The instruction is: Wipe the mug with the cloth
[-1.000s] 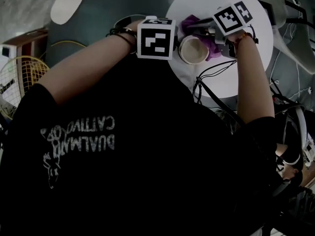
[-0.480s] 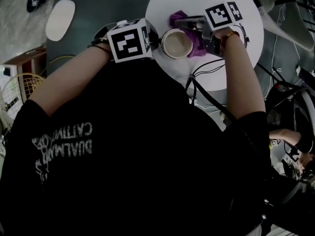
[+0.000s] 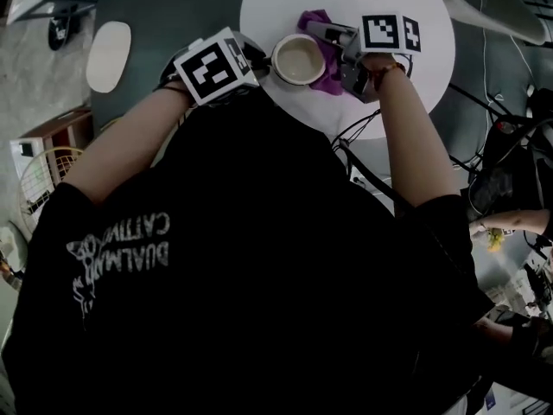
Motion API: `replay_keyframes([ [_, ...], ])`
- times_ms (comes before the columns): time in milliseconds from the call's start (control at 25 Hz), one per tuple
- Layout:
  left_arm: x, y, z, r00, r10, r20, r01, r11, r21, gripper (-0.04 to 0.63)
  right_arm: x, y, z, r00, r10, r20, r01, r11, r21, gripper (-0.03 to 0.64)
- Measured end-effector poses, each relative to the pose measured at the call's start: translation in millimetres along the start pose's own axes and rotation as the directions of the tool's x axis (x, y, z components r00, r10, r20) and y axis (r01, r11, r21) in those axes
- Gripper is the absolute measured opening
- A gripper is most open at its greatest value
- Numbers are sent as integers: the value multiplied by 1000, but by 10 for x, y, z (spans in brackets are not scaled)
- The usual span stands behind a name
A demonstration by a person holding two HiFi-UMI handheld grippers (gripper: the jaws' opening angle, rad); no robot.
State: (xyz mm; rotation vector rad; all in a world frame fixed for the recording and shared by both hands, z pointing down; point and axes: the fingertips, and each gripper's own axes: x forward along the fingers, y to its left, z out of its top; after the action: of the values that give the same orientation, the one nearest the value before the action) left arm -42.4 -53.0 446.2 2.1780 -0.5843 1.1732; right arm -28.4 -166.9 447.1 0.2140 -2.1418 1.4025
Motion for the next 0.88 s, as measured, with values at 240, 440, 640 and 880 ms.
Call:
replay_keyframes([
  [240,-10,-6,-52,1000,23,8,-23,998,-63,92,-189,-102,-70,979,-17,204,-22,982,187,34],
  [440,44,-105,9,999,35,11,-34,996,-88,86,-388,-178,-138,940,-45,337,-41,968,246,34],
  [640,100,-114,57,998,61,3,-60,994,-95,84,-493,-222,-166,913,-57,403,-54,965,258,34],
  [880,118,-281,1,997,75,-19,-76,994,-73,78,-616,-174,-368,868,-78,491,-71,958,279,34],
])
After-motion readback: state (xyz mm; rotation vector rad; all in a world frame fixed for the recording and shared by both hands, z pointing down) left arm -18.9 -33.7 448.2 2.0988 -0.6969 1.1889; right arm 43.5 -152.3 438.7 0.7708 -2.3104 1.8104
